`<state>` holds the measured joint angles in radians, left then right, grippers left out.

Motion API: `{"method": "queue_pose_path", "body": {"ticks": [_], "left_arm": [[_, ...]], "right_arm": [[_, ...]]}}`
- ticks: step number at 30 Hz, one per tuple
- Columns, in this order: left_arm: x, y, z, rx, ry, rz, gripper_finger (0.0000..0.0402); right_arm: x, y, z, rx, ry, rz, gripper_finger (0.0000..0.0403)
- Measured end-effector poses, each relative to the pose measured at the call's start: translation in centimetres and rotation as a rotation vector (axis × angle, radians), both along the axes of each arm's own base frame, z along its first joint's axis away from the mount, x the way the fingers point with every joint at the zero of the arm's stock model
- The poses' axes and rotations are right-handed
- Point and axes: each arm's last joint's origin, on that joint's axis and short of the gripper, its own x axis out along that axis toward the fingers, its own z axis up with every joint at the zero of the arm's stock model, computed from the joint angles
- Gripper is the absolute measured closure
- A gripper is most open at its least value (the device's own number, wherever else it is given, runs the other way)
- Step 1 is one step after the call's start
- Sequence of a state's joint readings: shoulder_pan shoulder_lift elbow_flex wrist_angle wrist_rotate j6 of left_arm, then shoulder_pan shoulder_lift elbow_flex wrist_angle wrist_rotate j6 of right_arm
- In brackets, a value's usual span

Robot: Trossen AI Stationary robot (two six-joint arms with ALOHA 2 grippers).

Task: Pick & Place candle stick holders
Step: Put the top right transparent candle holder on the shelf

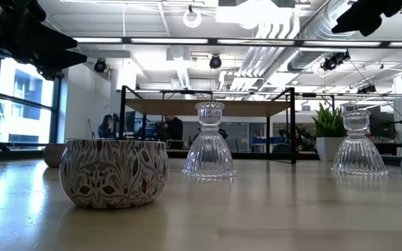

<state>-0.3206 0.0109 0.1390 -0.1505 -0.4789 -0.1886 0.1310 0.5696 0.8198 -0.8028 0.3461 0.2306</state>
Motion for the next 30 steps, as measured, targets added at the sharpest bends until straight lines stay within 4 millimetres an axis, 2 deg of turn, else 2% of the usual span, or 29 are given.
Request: {"method": "queue_pose_path", "body": {"ticks": [7, 13, 22, 30], "left_arm": [[0.0, 0.1, 0.0, 0.029, 0.005, 0.036, 0.0183], [0.0, 0.1, 0.0, 0.031, 0.007, 0.036, 0.0183], [0.0, 0.1, -0.4, 0.067, 0.049, 0.033, 0.0183], [0.0, 0.1, -0.4, 0.066, 0.047, 0.03, 0.0183]], "right_arm": [[3.2, 0.8, -2.3, 0.22, 0.268, -0.019, 0.0237], [5.7, 1.6, -4.2, 0.421, 0.418, -0.06, 0.0237], [8.6, 2.1, -7.0, 0.655, 0.578, -0.248, 0.0238], [9.8, 2.3, -8.6, 0.689, 0.647, -0.353, 0.0237]]}}
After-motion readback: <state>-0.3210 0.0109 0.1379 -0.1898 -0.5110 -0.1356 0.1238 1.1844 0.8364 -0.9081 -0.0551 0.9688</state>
